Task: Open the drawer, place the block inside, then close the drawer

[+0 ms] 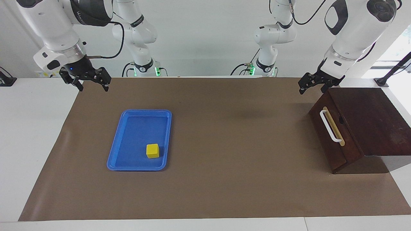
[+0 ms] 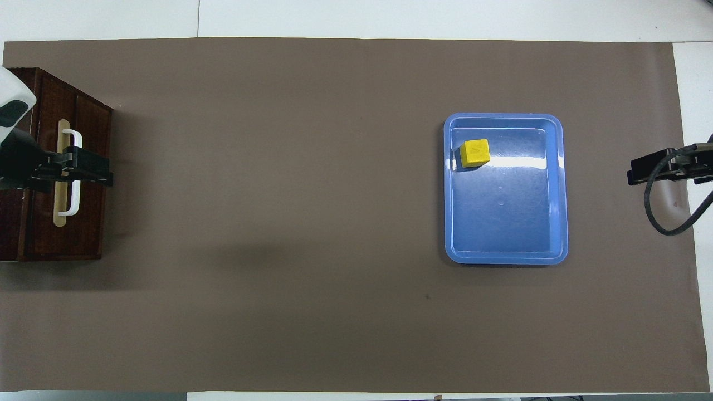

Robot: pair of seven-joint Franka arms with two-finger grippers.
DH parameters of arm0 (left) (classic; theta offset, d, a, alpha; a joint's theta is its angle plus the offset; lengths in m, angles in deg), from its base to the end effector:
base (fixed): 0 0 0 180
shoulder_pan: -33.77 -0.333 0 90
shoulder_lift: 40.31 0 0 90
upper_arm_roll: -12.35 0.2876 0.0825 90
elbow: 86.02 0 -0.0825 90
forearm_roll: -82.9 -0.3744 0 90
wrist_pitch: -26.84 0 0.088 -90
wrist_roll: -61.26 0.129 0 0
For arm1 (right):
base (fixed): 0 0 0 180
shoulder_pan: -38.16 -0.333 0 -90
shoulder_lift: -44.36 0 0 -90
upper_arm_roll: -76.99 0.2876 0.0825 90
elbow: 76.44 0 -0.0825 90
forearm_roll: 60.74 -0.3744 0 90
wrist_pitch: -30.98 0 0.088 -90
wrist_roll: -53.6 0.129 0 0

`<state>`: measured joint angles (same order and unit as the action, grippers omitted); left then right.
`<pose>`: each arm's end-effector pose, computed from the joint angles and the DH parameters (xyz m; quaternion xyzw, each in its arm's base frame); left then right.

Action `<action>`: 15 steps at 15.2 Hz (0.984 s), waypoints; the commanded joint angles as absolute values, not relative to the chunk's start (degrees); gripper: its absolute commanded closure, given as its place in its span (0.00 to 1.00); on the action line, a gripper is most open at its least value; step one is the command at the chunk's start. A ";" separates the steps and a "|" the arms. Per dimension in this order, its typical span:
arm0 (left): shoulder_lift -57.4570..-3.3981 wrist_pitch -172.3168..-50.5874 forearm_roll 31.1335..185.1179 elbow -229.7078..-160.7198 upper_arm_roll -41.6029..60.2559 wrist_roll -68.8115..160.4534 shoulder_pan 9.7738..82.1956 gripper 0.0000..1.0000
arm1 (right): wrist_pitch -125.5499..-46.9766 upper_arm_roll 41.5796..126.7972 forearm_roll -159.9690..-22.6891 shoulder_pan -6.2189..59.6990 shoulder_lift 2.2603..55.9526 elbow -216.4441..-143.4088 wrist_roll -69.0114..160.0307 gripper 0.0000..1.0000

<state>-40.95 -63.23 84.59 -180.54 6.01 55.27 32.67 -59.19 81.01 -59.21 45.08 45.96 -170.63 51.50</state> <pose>0.5350 -0.0531 0.5439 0.9993 0.0071 -0.0345 0.0108 0.5338 -0.0301 0.5557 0.9997 -0.0067 -0.0218 0.0134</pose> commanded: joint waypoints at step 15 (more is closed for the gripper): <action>-42.07 -62.81 83.87 -181.20 5.85 55.90 32.36 0.00 | -66.47 81.29 -78.82 47.22 39.01 -175.23 91.70 0.00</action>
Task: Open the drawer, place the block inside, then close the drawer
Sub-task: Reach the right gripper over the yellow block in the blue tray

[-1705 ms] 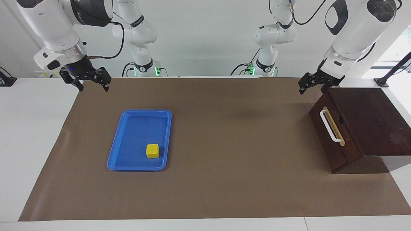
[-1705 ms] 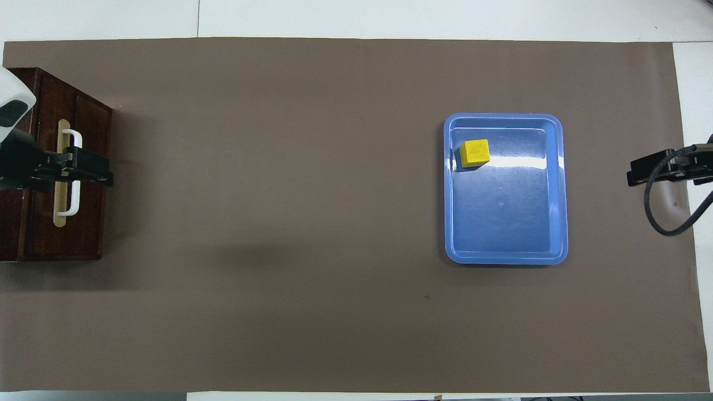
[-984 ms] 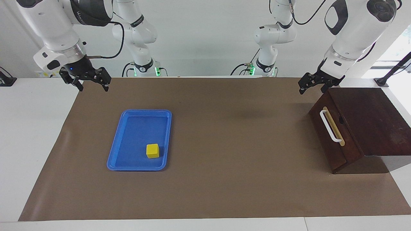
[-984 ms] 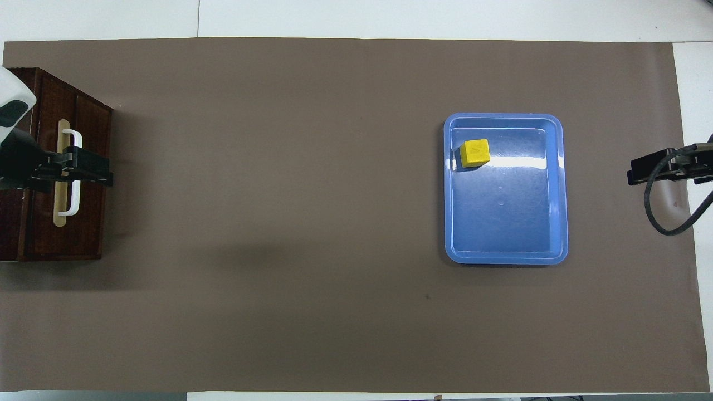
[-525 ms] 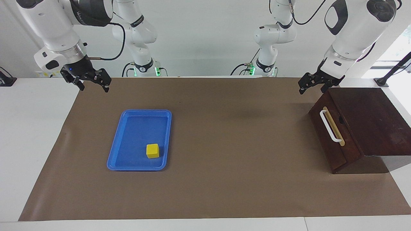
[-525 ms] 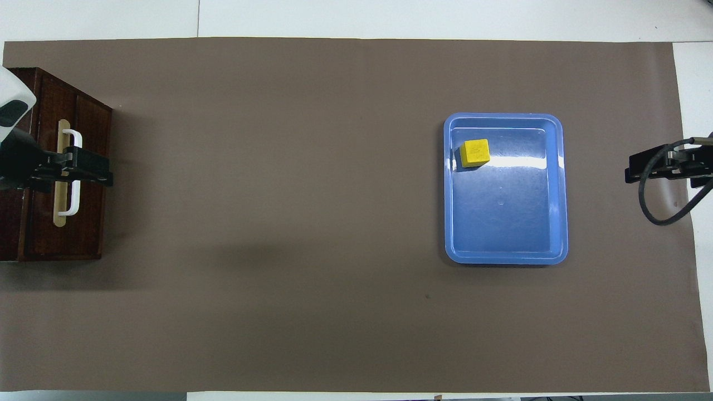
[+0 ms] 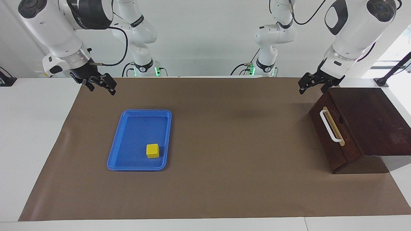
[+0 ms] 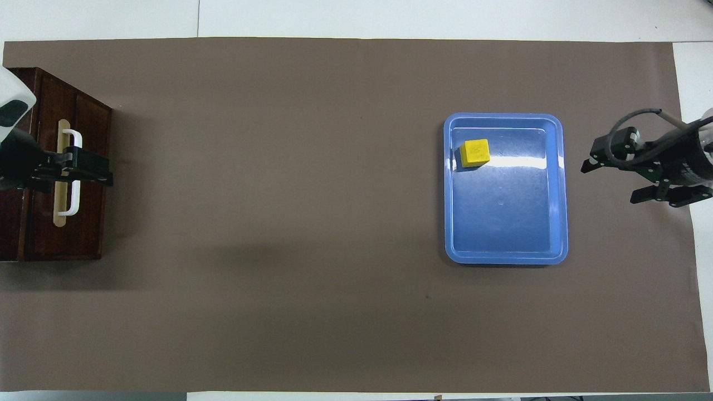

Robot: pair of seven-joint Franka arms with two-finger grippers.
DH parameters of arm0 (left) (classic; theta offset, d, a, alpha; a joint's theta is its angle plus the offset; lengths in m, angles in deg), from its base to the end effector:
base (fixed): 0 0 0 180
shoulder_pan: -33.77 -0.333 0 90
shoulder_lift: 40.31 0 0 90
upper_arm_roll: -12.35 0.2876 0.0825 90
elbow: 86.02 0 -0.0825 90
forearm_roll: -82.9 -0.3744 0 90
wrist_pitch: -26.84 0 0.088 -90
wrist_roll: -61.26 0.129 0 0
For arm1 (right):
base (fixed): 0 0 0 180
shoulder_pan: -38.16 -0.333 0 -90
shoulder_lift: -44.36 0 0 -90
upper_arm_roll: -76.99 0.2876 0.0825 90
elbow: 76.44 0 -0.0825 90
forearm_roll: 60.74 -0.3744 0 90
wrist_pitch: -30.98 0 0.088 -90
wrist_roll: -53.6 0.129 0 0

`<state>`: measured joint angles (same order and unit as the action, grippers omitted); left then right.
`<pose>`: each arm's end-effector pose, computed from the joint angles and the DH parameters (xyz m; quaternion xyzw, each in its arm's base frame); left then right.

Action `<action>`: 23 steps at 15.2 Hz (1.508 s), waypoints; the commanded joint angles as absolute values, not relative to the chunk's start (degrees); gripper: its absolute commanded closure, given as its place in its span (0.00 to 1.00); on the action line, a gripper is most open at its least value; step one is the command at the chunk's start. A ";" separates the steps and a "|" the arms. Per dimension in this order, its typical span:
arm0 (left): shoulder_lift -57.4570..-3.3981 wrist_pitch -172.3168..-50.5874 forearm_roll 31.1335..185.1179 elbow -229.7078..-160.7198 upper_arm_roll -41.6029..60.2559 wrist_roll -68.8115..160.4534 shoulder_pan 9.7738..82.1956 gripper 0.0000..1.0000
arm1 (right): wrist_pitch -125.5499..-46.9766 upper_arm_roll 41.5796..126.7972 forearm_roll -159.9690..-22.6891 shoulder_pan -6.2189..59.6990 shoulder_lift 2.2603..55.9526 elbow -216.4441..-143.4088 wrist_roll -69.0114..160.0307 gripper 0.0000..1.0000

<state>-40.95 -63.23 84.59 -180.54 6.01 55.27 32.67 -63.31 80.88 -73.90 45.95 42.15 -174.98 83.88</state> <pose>0.5350 -0.0531 0.5439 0.9993 0.0071 -0.0345 0.0108 0.5508 -0.0101 0.4936 -0.9435 0.3057 0.0807 0.0991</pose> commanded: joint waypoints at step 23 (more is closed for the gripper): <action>-42.07 -62.80 83.87 -181.20 5.85 55.90 32.36 0.00 | -67.54 80.77 -106.35 48.89 5.87 -159.67 112.92 0.00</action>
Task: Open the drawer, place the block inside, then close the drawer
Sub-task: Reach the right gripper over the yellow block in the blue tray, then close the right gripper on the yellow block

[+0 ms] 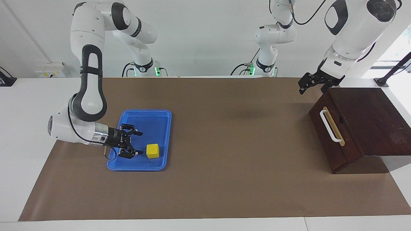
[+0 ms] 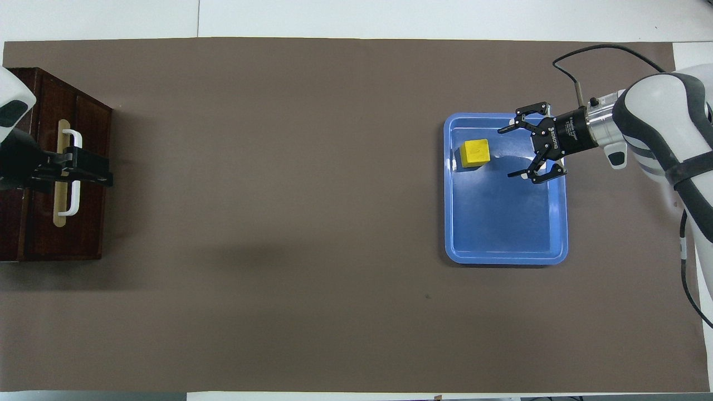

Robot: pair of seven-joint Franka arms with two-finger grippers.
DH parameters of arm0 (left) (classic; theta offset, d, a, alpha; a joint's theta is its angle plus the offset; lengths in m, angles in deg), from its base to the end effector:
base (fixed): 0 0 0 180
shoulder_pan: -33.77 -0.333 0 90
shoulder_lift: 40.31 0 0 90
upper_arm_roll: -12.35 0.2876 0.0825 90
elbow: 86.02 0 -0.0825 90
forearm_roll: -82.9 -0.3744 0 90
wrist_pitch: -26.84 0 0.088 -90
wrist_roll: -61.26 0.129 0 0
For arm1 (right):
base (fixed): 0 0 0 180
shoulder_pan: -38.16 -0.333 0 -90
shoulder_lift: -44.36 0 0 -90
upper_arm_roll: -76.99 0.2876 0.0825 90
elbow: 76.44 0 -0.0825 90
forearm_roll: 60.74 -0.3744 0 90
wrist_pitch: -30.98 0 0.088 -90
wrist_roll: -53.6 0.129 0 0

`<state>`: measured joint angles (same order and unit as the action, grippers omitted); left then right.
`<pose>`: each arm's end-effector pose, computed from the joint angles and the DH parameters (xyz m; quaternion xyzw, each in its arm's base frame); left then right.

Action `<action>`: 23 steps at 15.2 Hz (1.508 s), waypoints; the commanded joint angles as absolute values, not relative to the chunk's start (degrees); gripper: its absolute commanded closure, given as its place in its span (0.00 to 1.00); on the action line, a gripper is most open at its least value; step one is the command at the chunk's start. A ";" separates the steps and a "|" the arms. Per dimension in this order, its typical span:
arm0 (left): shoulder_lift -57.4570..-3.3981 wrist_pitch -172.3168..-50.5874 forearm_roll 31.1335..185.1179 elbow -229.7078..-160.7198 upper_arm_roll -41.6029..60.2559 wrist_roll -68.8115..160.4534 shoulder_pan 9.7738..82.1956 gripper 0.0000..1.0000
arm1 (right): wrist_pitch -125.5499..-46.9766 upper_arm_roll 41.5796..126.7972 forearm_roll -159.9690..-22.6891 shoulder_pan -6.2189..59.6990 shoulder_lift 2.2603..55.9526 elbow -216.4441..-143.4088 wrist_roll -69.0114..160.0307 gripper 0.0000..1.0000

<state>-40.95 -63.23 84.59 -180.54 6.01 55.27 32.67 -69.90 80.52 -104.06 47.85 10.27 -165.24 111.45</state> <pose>0.5350 -0.0531 0.5439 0.9993 0.0071 -0.0345 0.0108 0.6430 0.0021 0.2667 -0.6942 0.5980 0.3163 0.2459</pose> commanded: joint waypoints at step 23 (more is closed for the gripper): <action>-42.07 -62.81 83.87 -181.20 5.94 55.90 32.36 0.00 | -73.34 80.85 -110.05 46.51 7.97 -167.67 110.81 0.00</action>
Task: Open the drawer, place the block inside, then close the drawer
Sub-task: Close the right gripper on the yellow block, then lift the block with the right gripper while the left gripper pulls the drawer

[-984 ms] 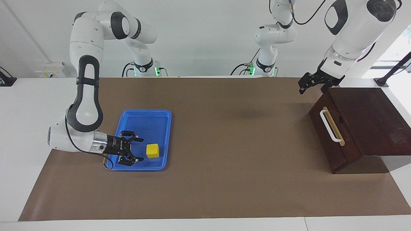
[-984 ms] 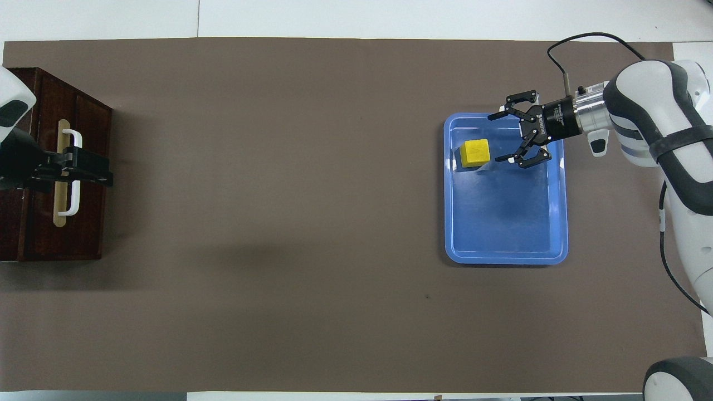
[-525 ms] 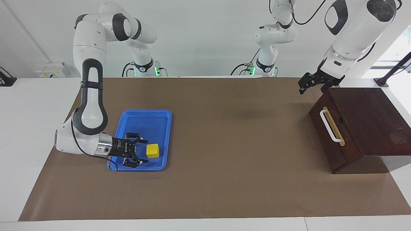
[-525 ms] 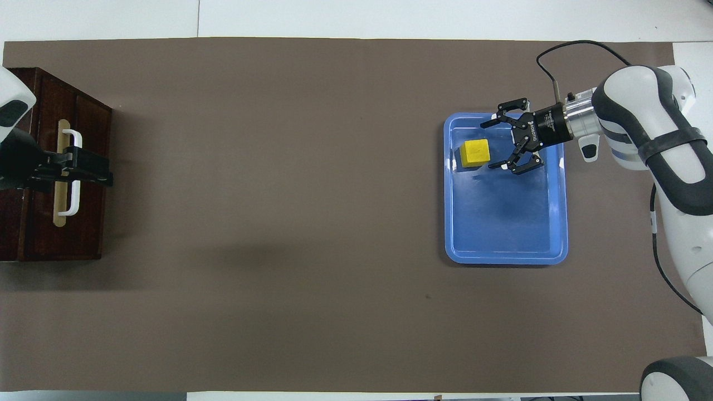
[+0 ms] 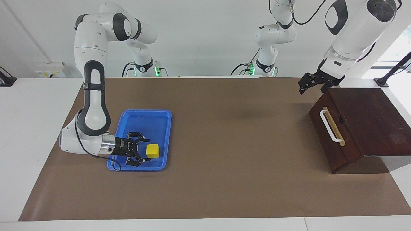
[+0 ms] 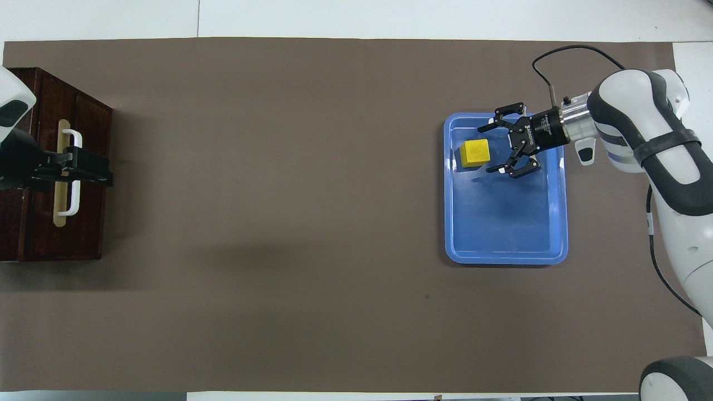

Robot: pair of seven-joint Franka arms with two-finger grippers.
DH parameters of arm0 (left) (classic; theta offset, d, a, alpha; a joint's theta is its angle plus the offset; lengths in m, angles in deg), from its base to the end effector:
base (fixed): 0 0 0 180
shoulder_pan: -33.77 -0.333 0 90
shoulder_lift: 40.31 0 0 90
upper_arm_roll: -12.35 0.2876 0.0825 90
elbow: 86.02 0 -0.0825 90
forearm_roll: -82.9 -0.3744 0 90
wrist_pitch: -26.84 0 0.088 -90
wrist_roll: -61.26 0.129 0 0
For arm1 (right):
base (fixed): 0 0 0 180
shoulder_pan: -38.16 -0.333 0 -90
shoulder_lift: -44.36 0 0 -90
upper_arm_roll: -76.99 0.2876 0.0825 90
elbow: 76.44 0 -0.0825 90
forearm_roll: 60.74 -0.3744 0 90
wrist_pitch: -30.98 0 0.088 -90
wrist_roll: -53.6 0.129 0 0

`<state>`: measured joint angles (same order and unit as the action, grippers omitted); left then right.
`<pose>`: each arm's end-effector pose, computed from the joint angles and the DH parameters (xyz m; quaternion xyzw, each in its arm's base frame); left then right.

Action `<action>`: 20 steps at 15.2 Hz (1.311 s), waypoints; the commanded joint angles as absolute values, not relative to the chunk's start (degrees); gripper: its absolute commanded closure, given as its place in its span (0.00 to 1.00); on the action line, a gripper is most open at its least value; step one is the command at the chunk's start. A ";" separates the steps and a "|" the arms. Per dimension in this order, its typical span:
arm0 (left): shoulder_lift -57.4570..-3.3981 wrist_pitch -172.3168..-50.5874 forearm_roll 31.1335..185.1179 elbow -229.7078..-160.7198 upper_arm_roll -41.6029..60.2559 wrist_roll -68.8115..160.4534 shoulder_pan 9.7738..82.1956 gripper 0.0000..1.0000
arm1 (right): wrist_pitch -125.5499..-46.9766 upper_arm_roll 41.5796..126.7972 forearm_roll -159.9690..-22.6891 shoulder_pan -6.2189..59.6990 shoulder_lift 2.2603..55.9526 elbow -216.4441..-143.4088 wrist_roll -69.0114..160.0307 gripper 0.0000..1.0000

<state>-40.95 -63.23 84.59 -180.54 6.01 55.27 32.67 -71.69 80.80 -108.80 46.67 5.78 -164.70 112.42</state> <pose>0.5350 -0.0531 0.5439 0.9993 0.0071 -0.0345 0.0108 0.6468 0.0215 0.2266 -0.6608 0.6122 0.3477 0.2600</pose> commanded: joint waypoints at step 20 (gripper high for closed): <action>-35.31 -89.86 60.40 -194.02 5.67 57.66 33.25 0.00 | -74.84 81.47 -109.08 36.95 15.61 -160.03 129.25 1.00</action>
